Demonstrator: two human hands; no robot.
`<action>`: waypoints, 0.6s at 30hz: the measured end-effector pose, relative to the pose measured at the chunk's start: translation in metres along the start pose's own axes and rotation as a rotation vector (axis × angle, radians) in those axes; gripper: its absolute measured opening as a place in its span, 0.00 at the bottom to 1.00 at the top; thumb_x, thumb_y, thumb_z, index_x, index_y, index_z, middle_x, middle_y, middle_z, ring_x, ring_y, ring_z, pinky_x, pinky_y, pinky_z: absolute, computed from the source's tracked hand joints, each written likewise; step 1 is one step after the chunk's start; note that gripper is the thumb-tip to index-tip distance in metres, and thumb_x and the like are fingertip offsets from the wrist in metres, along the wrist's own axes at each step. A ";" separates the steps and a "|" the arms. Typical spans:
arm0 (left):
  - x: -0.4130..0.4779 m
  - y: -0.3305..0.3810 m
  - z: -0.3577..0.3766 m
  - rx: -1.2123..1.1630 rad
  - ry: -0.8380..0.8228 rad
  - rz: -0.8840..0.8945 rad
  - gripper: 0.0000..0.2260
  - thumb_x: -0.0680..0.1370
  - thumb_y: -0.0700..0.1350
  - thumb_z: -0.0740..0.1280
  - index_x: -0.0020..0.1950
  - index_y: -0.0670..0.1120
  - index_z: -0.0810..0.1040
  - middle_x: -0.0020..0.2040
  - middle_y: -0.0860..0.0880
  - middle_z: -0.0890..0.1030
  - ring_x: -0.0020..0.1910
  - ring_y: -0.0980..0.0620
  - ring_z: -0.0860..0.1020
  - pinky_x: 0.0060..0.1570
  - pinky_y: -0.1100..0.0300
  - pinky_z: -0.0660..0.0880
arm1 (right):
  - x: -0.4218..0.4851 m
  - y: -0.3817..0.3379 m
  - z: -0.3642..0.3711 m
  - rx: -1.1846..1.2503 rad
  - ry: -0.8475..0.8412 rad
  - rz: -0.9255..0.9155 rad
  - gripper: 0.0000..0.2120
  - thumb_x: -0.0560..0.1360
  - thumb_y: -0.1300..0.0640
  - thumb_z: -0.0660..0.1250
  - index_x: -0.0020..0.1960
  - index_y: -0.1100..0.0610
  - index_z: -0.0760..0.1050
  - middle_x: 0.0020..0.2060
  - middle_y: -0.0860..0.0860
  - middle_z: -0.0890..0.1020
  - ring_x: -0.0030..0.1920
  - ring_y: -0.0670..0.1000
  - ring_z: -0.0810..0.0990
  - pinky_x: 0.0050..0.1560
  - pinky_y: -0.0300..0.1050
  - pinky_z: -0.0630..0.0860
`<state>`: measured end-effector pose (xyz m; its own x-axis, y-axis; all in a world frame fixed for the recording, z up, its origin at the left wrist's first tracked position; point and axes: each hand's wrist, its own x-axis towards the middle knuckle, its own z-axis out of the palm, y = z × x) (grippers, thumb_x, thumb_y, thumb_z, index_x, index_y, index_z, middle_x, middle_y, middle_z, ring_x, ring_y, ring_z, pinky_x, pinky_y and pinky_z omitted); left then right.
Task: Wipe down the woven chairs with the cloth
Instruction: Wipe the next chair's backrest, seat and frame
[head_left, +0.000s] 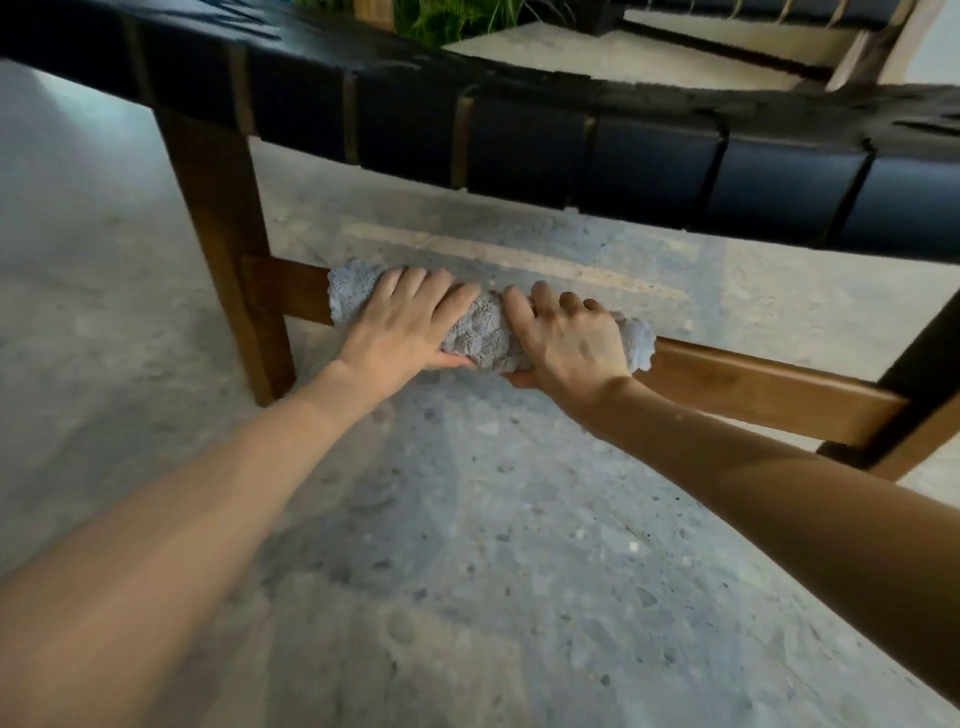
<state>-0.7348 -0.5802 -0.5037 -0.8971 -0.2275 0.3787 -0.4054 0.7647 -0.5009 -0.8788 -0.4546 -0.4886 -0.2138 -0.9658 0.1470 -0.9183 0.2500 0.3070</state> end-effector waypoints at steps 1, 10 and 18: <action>-0.006 -0.010 0.002 0.007 -0.019 -0.006 0.37 0.67 0.69 0.60 0.63 0.43 0.65 0.47 0.45 0.78 0.44 0.45 0.78 0.46 0.55 0.74 | 0.009 -0.010 -0.003 0.007 -0.015 -0.012 0.38 0.70 0.40 0.71 0.68 0.56 0.56 0.59 0.57 0.72 0.53 0.58 0.78 0.48 0.51 0.74; -0.048 -0.091 0.022 -0.169 -0.271 -0.158 0.35 0.74 0.57 0.67 0.73 0.36 0.62 0.63 0.33 0.70 0.63 0.34 0.68 0.68 0.44 0.58 | 0.084 -0.094 -0.023 0.046 -0.088 -0.107 0.39 0.70 0.43 0.71 0.68 0.59 0.54 0.63 0.59 0.70 0.57 0.59 0.77 0.41 0.49 0.66; -0.057 -0.086 0.019 -0.284 -0.365 -0.323 0.34 0.79 0.56 0.60 0.77 0.43 0.47 0.75 0.41 0.54 0.76 0.43 0.50 0.74 0.52 0.39 | 0.079 -0.103 -0.037 -0.067 -0.156 -0.206 0.53 0.70 0.29 0.61 0.76 0.62 0.39 0.72 0.61 0.57 0.67 0.65 0.65 0.63 0.56 0.67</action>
<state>-0.6522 -0.6444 -0.4974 -0.7582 -0.6324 0.1589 -0.6518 0.7422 -0.1558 -0.7891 -0.5543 -0.4737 -0.0779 -0.9945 -0.0698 -0.9247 0.0459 0.3779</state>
